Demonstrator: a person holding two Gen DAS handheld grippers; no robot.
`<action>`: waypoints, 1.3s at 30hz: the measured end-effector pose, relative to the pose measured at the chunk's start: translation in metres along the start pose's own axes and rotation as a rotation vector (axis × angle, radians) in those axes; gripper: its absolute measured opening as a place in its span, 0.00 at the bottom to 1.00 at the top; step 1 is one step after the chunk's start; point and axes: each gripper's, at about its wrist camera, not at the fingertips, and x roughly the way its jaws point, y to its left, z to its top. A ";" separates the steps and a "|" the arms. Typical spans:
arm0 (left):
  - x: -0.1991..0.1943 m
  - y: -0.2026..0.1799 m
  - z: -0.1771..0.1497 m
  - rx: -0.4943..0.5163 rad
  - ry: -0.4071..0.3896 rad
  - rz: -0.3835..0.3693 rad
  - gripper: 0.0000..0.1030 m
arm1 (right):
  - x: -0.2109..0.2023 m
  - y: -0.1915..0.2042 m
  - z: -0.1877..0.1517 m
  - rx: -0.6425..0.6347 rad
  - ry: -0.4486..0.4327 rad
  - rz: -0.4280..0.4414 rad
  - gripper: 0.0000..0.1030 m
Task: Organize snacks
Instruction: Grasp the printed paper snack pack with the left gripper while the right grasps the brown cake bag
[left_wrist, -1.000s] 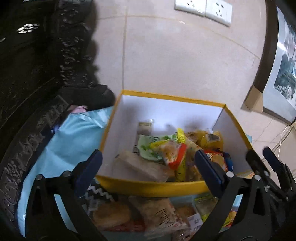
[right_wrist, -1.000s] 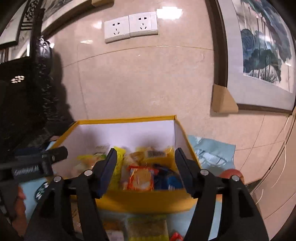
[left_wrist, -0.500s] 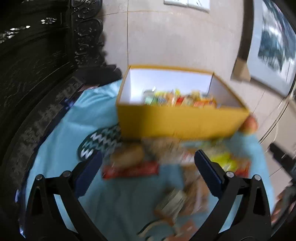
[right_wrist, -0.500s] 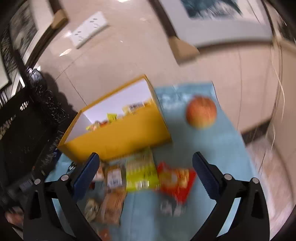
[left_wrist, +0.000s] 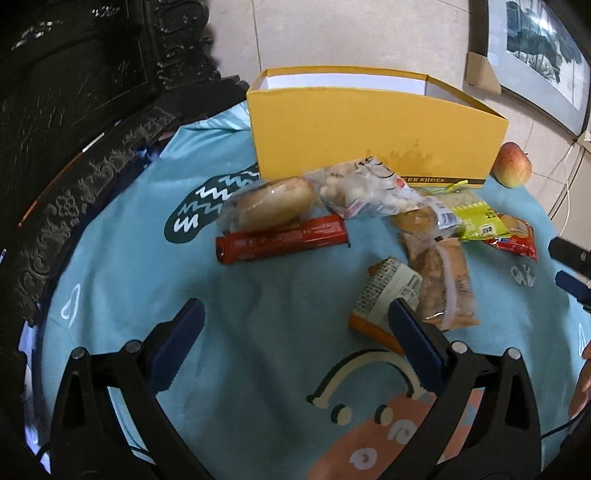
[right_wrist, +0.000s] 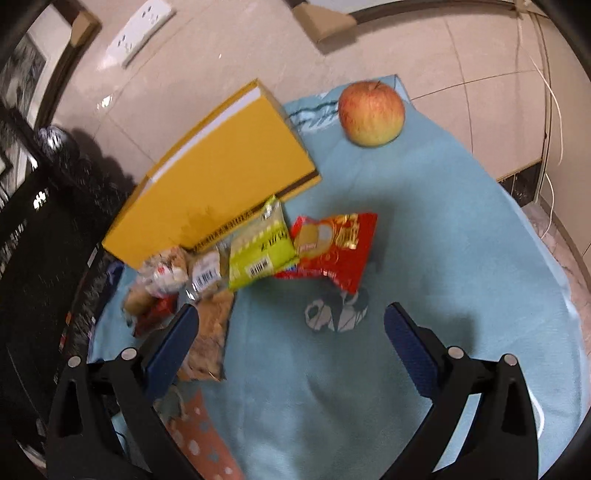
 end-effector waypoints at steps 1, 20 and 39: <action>0.003 -0.001 0.000 0.001 0.003 -0.004 0.98 | 0.001 0.001 -0.001 -0.006 0.001 -0.001 0.98; 0.015 -0.031 0.005 0.064 -0.056 -0.137 0.82 | 0.011 0.014 -0.010 -0.109 0.019 -0.041 0.98; 0.011 -0.001 0.008 -0.040 -0.064 -0.146 0.41 | 0.026 0.071 -0.033 -0.331 0.076 -0.081 0.98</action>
